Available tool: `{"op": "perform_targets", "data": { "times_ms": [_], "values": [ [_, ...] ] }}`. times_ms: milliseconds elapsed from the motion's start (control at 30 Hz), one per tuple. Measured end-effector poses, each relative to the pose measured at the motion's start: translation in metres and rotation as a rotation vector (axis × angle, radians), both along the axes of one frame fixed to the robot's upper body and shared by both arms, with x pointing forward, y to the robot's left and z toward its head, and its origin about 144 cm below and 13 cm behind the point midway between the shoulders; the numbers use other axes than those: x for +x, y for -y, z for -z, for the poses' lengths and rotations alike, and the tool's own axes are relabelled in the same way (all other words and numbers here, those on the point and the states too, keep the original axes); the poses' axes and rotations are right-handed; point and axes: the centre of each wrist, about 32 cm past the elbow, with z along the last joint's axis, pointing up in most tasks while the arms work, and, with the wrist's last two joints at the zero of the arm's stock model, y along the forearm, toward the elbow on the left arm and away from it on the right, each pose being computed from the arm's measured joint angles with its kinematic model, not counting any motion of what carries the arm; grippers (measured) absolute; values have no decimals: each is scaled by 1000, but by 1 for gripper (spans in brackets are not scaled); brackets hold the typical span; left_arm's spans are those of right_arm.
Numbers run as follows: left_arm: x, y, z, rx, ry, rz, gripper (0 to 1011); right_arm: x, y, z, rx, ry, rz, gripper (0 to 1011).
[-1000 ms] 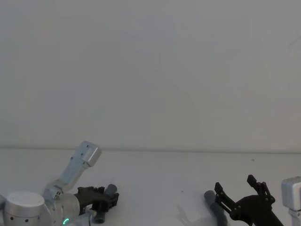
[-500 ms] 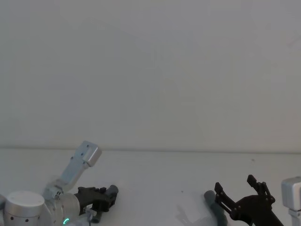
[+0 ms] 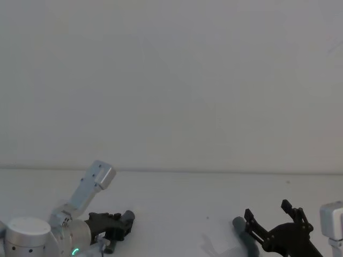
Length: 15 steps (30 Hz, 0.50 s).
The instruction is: Use both hands to pick up one end of the pipe from the table, align the ends, and insert them.
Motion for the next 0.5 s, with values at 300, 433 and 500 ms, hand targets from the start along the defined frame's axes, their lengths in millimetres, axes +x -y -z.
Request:
{"op": "perform_targets", "data": {
  "times_ms": [300,433,500],
  "values": [
    [0,0,0,0,0,0,332,2,8,-1,-67,-42,-32,1000],
    [0,0,0,0,0,0,332,4,12,-4,-99,-79,-44,1000],
    [0,0,0,0,0,0,332,5,14,-5,-116,-103,-49,1000]
  ]
}}
